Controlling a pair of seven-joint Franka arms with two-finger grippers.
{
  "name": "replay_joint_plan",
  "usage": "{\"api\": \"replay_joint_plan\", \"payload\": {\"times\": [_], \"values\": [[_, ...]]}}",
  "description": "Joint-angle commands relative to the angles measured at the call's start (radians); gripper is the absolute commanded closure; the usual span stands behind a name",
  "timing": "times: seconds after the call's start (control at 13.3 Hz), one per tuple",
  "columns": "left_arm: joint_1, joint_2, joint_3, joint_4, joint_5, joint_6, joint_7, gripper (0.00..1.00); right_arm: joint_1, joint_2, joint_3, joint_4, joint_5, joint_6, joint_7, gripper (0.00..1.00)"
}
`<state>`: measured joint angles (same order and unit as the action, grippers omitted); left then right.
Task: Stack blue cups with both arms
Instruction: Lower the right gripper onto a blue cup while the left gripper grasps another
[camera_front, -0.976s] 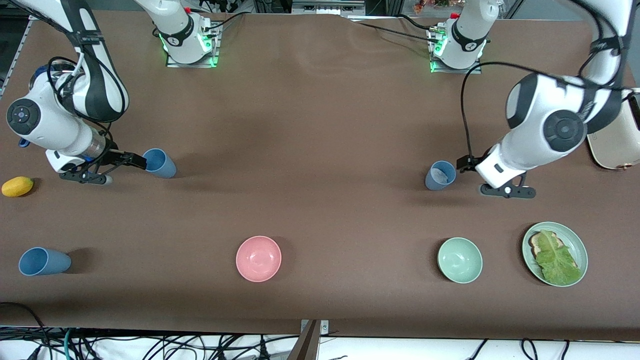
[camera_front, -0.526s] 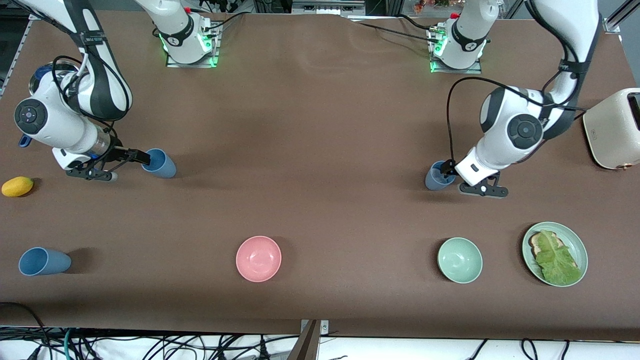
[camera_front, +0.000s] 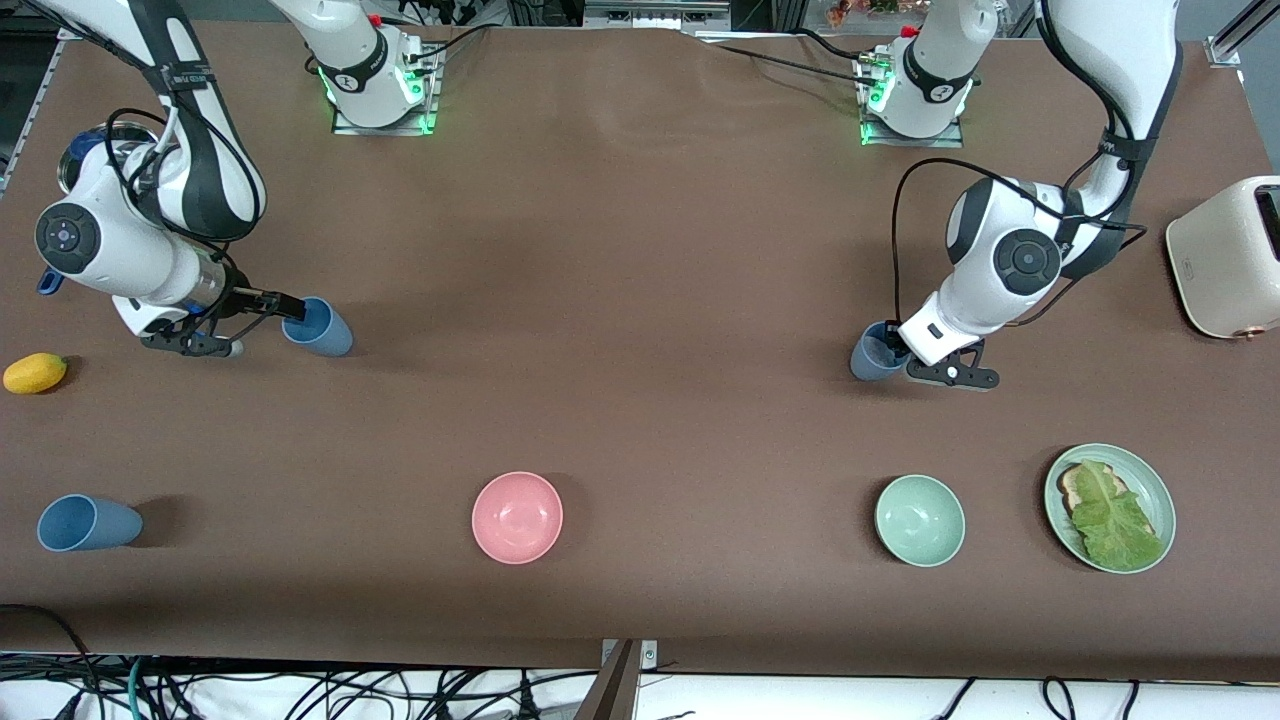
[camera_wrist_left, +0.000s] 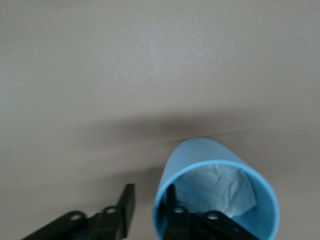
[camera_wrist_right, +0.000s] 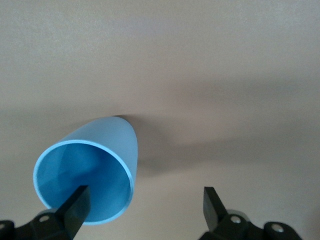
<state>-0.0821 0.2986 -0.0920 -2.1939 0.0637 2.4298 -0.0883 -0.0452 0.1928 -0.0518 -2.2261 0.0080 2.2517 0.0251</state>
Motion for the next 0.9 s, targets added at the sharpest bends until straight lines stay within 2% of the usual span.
{"api": "replay_joint_plan", "payload": {"times": [0.0,0.3,0.45,0.6,0.68,0.83], "values": [[-0.001,-0.003,0.003,0.031,0.021,-0.026,0.013,1.00,-0.005,-0.004,0.001,-0.017,-0.013,0.002,-0.011,0.00],[-0.007,-0.006,0.000,0.144,0.019,-0.179,0.004,1.00,-0.005,0.014,0.001,-0.012,-0.013,0.015,-0.011,0.00],[-0.013,-0.003,-0.026,0.238,0.011,-0.311,-0.014,1.00,-0.005,0.020,0.001,-0.012,-0.013,0.015,-0.011,0.00],[-0.015,-0.003,-0.067,0.287,0.004,-0.354,-0.075,1.00,-0.005,0.030,0.001,-0.010,-0.013,0.026,-0.011,0.01],[-0.015,-0.001,-0.098,0.305,0.004,-0.370,-0.120,1.00,-0.005,0.034,0.001,-0.010,-0.013,0.028,-0.011,0.02],[-0.031,0.010,-0.165,0.341,0.004,-0.373,-0.255,1.00,-0.005,0.037,0.001,-0.010,-0.013,0.029,-0.011,0.18]]}}
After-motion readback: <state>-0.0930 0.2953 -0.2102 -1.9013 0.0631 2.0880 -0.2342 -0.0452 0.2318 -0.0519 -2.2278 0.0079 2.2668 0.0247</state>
